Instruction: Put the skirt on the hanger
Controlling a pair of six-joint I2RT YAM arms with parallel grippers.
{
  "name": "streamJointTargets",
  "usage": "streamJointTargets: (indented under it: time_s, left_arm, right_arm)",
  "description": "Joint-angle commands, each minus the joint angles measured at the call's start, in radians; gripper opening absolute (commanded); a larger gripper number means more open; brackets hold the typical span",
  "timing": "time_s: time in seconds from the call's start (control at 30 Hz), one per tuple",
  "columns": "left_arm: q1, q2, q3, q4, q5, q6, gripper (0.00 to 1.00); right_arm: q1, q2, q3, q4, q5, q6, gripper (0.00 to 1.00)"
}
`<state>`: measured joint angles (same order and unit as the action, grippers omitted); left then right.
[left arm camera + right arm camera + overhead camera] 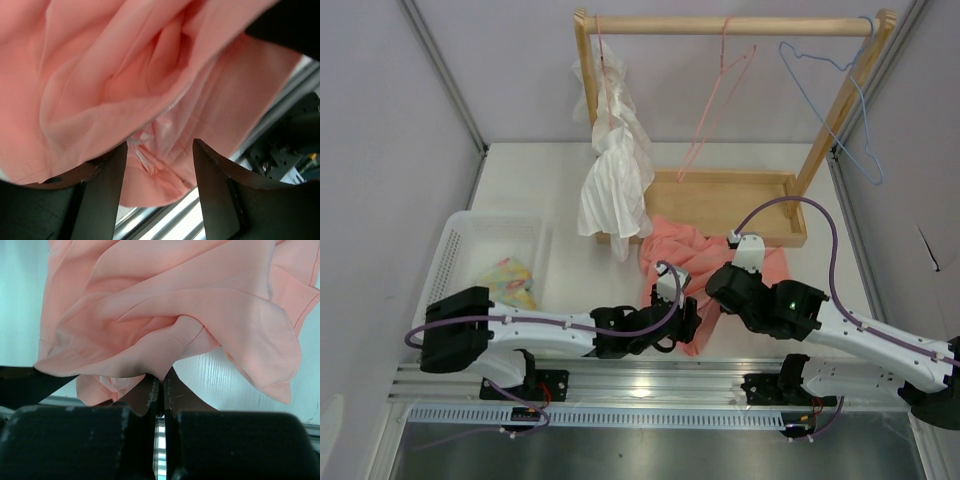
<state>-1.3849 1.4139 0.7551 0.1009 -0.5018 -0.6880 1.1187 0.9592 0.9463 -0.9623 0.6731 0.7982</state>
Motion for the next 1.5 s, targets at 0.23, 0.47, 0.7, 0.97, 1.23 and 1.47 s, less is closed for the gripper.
streamJointTargets:
  time_s: [0.23,0.47,0.7,0.97,1.23,1.47]
  left_arm:
    - [0.035,0.099,0.122,-0.216,-0.109,-0.156,0.55]
    - [0.037,0.088,0.089,-0.164,-0.103,-0.134,0.52]
    - [0.058,0.16,0.193,-0.147,-0.066,-0.073,0.31]
    - [0.064,0.181,0.199,-0.148,-0.015,-0.067,0.18]
    - [0.063,0.192,0.181,-0.148,0.037,-0.048,0.1]
    - [0.072,0.168,0.246,-0.168,0.068,-0.016,0.0]
  right_arm:
    - [-0.002,-0.019,-0.001,0.02,0.016,-0.002,0.0]
    - [-0.003,-0.028,-0.02,0.034,0.016,-0.002,0.0]
    - [-0.003,-0.03,-0.063,0.05,-0.001,0.013,0.0]
    - [-0.003,-0.043,-0.083,0.045,0.002,0.022,0.0]
    - [-0.011,-0.045,-0.098,0.074,-0.021,0.019,0.0]
    - [0.004,-0.076,-0.098,0.054,-0.015,0.035,0.42]
